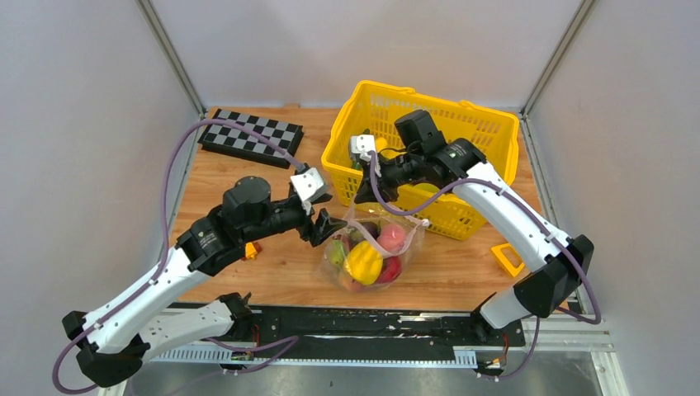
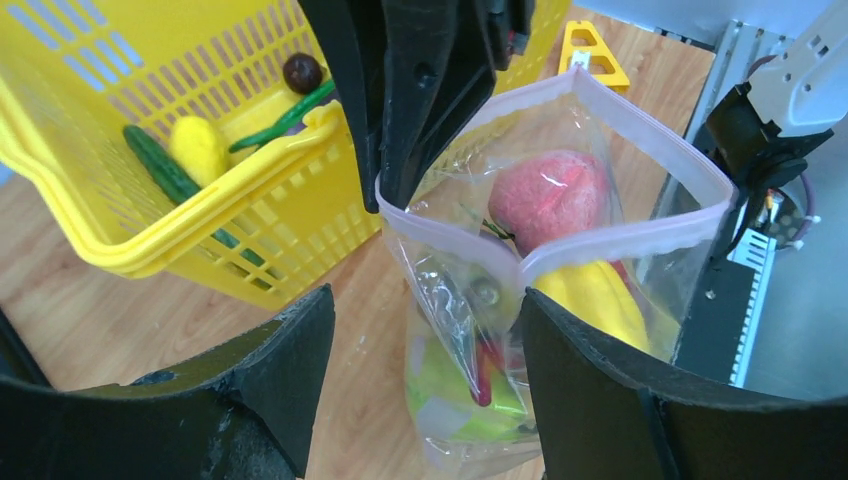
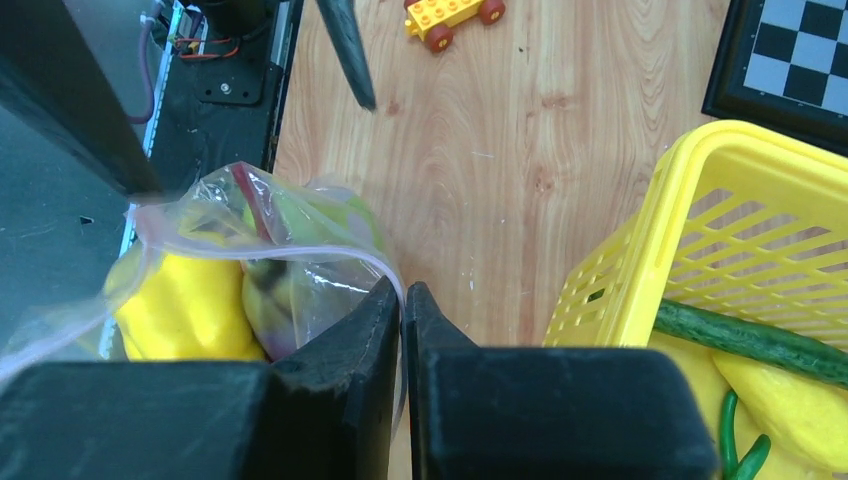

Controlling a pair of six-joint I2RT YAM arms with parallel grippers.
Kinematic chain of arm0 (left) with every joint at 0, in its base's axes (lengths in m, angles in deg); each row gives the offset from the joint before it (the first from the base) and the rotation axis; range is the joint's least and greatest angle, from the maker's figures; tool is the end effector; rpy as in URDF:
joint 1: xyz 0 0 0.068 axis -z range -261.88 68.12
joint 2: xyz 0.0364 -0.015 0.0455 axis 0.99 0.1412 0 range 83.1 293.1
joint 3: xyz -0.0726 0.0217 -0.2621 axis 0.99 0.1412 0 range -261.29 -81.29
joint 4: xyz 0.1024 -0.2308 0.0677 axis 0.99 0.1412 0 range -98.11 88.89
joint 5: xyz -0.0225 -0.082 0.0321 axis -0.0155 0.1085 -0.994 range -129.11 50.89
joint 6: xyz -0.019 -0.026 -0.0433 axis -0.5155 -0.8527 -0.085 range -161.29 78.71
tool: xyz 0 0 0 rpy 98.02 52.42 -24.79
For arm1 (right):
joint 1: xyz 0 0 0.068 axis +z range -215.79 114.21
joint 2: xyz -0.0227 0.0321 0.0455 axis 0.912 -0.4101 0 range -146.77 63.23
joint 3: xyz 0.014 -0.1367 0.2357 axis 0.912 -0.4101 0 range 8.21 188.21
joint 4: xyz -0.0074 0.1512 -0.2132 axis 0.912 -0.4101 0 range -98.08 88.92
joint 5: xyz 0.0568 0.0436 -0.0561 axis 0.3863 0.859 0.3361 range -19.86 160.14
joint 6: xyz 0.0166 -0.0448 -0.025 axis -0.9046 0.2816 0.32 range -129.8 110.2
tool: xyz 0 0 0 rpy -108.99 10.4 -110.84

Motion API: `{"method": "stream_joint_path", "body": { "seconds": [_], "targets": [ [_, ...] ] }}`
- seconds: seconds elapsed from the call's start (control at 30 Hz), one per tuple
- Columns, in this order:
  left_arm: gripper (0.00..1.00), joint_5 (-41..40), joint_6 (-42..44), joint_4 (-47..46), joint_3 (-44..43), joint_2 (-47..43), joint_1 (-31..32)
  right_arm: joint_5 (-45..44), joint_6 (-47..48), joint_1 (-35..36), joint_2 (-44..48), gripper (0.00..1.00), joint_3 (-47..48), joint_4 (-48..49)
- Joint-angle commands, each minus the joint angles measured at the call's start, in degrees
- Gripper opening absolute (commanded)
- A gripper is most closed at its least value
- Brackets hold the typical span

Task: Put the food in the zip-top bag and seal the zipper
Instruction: Adjust the zipper food storage bag at the center of the board.

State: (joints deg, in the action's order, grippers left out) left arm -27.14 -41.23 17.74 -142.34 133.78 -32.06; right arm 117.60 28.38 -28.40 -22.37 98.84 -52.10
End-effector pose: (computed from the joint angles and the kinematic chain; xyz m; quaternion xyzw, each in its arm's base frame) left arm 0.1155 -0.1482 0.3918 0.3910 0.6911 -0.3287 0.5114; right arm 0.2279 0.2070 0.3874 -0.6392 0.5784 0.3708 0.3456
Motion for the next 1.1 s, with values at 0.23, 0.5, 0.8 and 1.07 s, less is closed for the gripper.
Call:
{"method": "stream_joint_path", "body": {
  "seconds": [0.23, 0.5, 0.8, 1.07],
  "targets": [
    [0.79, 1.30, 8.89, -6.62, 4.12, -9.27, -0.08, 1.68, 3.58, -0.72, -2.71, 0.09, 5.33, -1.71],
    [0.78, 4.67, 13.37, -2.38, 3.04, -5.25, -0.08, 3.41, 3.33, -0.73, -1.77, 0.09, 5.35, -1.18],
    [0.80, 1.50, 22.99, 0.66, 2.67, -7.12, -0.08, 4.37, 2.37, -0.69, -2.02, 0.10, 5.10, -1.40],
    [0.94, 1.26, 28.44, 12.66, -4.43, -5.97, -0.14, 4.64, 2.71, -0.73, -2.14, 0.10, 5.47, -1.58]
  ]
}}
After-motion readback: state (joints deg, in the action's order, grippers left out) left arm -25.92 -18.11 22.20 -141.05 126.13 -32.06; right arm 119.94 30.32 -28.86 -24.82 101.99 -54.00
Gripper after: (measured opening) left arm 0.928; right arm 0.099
